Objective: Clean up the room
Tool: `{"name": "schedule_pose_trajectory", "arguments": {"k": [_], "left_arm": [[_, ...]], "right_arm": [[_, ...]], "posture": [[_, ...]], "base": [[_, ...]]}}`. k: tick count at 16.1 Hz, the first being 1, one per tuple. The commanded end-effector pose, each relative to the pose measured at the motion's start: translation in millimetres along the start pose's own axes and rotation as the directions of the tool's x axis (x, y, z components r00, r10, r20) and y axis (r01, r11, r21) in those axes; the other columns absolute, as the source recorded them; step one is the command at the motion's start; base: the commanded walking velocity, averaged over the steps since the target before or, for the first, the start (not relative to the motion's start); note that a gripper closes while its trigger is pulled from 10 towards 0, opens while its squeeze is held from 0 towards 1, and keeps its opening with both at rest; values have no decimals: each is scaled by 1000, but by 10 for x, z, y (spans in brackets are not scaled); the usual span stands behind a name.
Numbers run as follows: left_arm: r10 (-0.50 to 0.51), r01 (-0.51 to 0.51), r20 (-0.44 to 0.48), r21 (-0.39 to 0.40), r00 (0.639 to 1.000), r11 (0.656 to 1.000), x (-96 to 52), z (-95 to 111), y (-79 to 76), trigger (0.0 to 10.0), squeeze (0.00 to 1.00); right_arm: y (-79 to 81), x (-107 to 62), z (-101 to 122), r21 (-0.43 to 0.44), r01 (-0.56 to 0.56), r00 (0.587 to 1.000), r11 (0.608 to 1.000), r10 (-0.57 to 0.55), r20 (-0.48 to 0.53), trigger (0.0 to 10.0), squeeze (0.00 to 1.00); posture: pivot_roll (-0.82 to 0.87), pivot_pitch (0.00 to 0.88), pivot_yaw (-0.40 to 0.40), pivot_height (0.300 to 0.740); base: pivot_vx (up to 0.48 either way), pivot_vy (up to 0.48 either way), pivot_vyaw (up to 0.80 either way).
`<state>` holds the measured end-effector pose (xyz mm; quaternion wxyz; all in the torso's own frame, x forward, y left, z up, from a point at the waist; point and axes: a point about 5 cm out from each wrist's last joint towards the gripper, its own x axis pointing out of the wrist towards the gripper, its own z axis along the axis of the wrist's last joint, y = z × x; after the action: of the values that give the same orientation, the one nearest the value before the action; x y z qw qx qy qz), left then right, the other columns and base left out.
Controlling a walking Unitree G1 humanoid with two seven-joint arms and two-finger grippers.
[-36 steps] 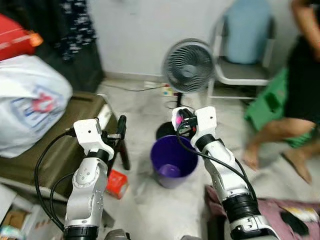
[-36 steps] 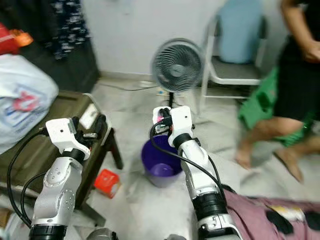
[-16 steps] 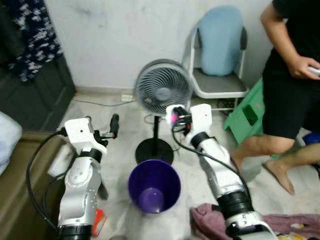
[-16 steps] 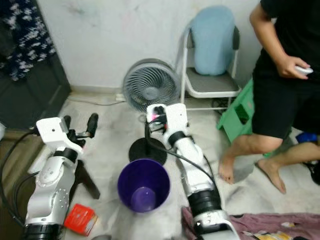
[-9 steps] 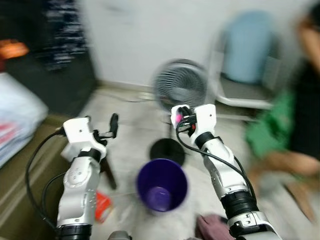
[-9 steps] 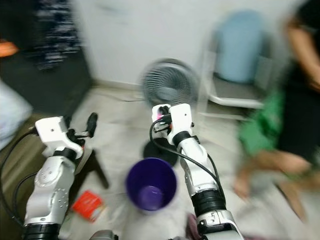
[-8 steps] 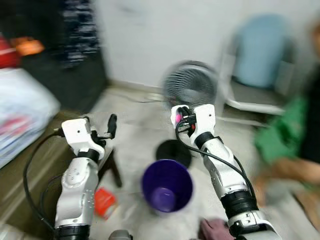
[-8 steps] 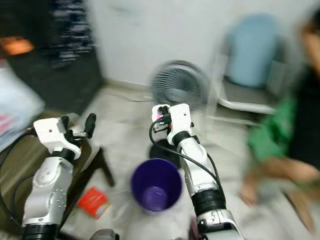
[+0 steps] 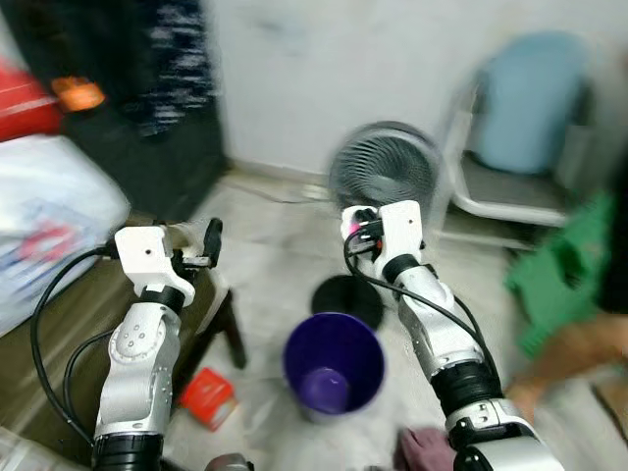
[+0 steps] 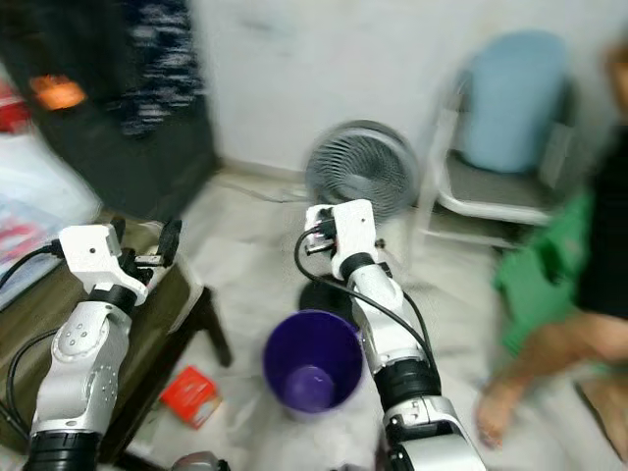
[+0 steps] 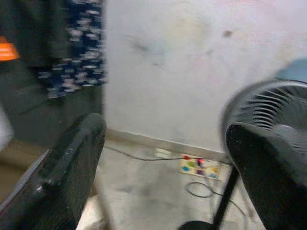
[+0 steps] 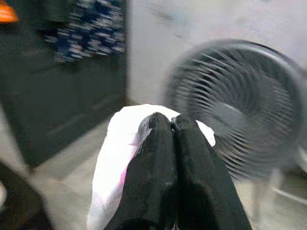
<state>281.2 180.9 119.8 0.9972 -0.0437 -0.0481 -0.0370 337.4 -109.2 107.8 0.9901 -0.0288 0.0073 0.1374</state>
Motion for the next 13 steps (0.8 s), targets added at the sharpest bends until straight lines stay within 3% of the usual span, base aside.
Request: {"name": "schedule_pose_trajectory", "arguments": {"k": [1, 3, 7, 10, 13], "left_arm": [[-52, 52, 10, 31, 999, 998, -5, 28, -44, 10000, 0], [-145, 144, 7, 84, 989, 986, -138, 56, -96, 10000, 0], [-221, 230, -68, 157, 973, 961, -396, -12, -122, 10000, 0], [-222, 247, -137, 201, 965, 948, -582, -18, -14, 10000, 0], [-201, 251, -215, 241, 956, 937, -838, 70, 200, 10000, 0]], "right_arm": [[-49, 2, 13, -8, 34, 999, 999, -34, -14, 10000, 0], [-16, -46, -33, 1, 40, 998, 999, -40, -38, 10000, 0], [52, -117, -178, 51, 62, 988, 997, -54, -141, 10000, 0], [40, -50, -214, 21, 83, 982, 996, -78, -171, 10000, 0], [16, 41, -279, 14, 122, 966, 992, -116, -232, 10000, 0]], "posture": [[37, 0, -37, 740], [54, 0, -42, 740], [91, 84, -31, 740], [131, 186, -3, 740], [193, 277, 49, 740]], "base": [[0, 0, -800], [0, 0, -297], [0, 0, 0], [0, 0, 0], [0, 0, 0]]}}
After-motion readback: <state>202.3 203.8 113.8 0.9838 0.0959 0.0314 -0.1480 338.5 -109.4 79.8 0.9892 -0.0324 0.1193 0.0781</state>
